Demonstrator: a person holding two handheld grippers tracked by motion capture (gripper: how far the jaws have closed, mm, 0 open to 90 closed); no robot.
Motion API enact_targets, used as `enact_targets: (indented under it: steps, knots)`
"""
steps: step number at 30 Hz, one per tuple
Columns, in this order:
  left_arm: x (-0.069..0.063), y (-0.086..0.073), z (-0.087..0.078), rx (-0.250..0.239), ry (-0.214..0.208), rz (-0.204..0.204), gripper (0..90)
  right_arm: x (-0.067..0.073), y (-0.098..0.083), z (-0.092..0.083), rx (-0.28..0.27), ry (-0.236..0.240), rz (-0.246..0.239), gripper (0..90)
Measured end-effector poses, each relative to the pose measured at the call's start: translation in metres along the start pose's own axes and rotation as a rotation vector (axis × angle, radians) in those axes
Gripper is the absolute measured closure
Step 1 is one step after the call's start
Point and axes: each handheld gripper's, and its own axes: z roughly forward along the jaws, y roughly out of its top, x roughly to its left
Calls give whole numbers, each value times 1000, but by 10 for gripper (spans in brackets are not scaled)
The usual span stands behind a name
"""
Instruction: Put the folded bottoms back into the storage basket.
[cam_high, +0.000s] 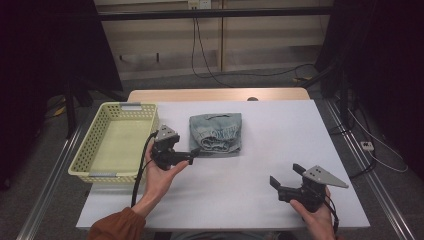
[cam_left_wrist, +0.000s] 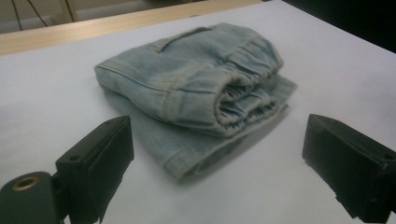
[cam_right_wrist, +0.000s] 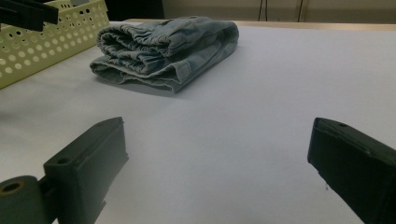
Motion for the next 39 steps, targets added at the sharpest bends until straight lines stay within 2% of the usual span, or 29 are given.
enact_targets:
  steps: [4, 7, 9, 13, 19, 22, 23, 25, 26, 27, 29, 30, 32, 36, 39]
  knots:
    - [3, 4, 6, 8, -3, -20, 89, 0, 0, 0, 4, 3, 4, 47]
    - [6, 8, 12, 13, 18, 4, 96, 0, 0, 1, 9, 6, 3, 47]
    - [9, 12, 17, 24, 17, -18, 99, 0, 0, 1, 10, 7, 4, 47]
    - [10, 18, 24, 36, 38, -15, 100, -1, 0, 1, 13, 9, 5, 47]
    - [19, 29, 38, 42, 47, -48, 116, -1, 0, 1, 16, 12, 6, 47]
    - [22, 32, 43, 59, 50, -49, 117, -1, 0, 1, 16, 15, 3, 47]
    - [22, 35, 48, 55, 73, -42, 117, -1, -1, 2, 17, 16, 4, 46]
    - [23, 36, 51, 55, 69, -50, 116, -1, -1, 2, 18, 16, 5, 46]
    - [26, 38, 56, 76, 59, -67, 116, -1, -1, 2, 19, 17, 3, 45]
    - [26, 38, 56, 76, 59, -67, 119, -1, -1, 2, 20, 17, 3, 45]
    - [29, 40, 60, 81, 78, -75, 121, -1, -1, 2, 22, 20, 2, 45]
    - [33, 41, 64, 78, 81, -95, 125, -1, -1, 2, 24, 21, 4, 45]
    - [37, 42, 69, 92, 85, -107, 128, -1, -1, 2, 27, 23, 8, 45]
    - [41, 46, 76, 109, 99, -94, 142, -1, -1, 2, 31, 25, 9, 45]
    - [47, 49, 85, 130, 100, -113, 156, -1, -1, 2, 29, 28, 9, 45]
